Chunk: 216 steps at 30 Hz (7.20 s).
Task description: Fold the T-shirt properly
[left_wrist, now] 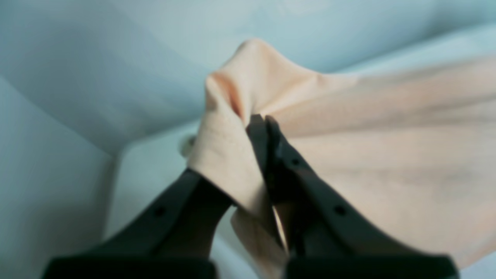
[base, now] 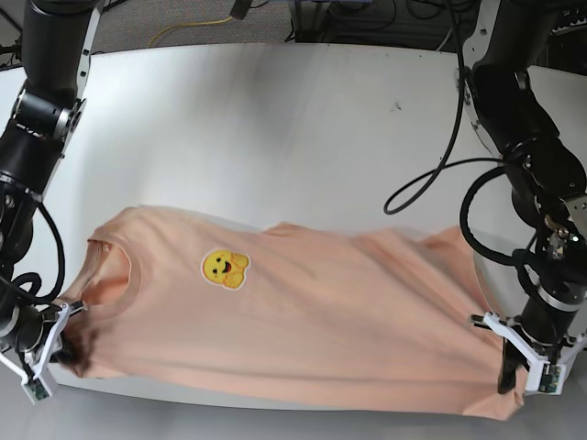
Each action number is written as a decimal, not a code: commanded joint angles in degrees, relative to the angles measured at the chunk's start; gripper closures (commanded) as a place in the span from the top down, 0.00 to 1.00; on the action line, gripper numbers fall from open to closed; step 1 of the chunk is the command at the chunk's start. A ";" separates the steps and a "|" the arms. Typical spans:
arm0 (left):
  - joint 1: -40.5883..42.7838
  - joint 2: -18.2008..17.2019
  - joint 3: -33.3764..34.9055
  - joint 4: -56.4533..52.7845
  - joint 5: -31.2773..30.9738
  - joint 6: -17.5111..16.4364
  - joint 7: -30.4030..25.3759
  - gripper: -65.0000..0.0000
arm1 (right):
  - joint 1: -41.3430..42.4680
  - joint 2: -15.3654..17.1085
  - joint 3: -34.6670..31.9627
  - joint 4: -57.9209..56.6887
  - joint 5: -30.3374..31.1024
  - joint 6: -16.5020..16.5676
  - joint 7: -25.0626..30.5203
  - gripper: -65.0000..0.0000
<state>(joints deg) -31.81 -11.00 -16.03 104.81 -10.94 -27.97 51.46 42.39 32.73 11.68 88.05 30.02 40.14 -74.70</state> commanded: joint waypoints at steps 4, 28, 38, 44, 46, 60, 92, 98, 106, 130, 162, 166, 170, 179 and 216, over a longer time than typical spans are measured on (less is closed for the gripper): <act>-7.97 -2.67 0.08 1.08 -0.01 0.32 -0.43 0.00 | 11.10 2.57 -4.34 -1.59 0.00 -0.14 1.33 0.00; -17.29 -7.76 0.60 -4.64 -0.09 -4.78 -0.52 0.00 | 22.44 6.52 -9.44 -4.14 0.53 -0.14 0.01 0.00; -4.01 -7.50 0.52 -1.12 -0.18 -5.05 -1.22 0.00 | -1.56 2.13 3.66 3.42 0.53 -0.14 -0.07 0.00; 6.01 -7.59 -0.98 2.04 -0.18 -5.05 -2.63 0.00 | -14.66 -0.51 9.20 9.22 0.53 -0.14 -0.16 0.00; 9.09 -7.50 -1.15 2.57 -0.18 -5.13 -2.63 0.00 | -17.91 -1.48 10.60 11.07 0.53 -0.14 -0.16 0.00; 33.44 -3.81 -11.00 6.61 -0.18 -12.03 -2.71 0.00 | -38.57 -7.98 21.15 22.06 0.62 -0.14 -1.66 0.00; 48.65 -3.98 -12.58 1.51 -0.01 -12.03 -7.64 0.00 | -60.90 -13.87 30.30 15.55 20.40 -0.14 -2.01 0.48; 48.74 -5.13 -12.58 -1.12 -0.09 -12.03 -7.64 0.00 | -64.59 -13.87 30.21 14.85 26.38 -0.14 -2.18 0.52; 49.44 -5.48 -12.76 -1.21 0.08 -12.03 -7.46 0.00 | -68.90 -13.61 28.27 14.76 36.57 -0.14 -2.18 0.52; 48.65 -10.93 -12.67 -4.38 -17.32 -12.03 -0.52 0.60 | -71.18 -13.79 22.82 18.89 36.40 -0.14 -2.18 0.52; 28.25 -11.81 -7.92 -25.91 -18.12 -12.03 2.91 0.59 | -67.31 -16.95 22.56 18.54 36.31 -0.14 -2.10 0.51; 28.34 -11.72 -6.96 -26.09 -18.12 -12.03 2.56 0.59 | -66.70 -16.86 22.65 18.45 36.22 -0.14 -2.10 0.51; 28.60 -11.46 -5.55 -25.56 -18.29 -12.03 2.91 0.59 | -66.88 -16.95 22.65 18.45 36.22 -0.14 -2.10 0.51; 30.36 -11.63 -5.46 -26.09 -18.12 -12.03 2.91 0.55 | -66.52 -16.95 22.56 17.22 36.22 -0.14 -2.10 0.51; 31.86 -7.06 -12.93 -13.43 -18.38 -12.03 5.99 0.00 | -65.91 -16.69 24.49 17.22 36.13 -0.14 -1.74 0.51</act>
<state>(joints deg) 0.69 -17.65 -27.90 88.92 -28.34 -39.92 57.08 -23.70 15.29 34.57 104.49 64.77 39.90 -77.60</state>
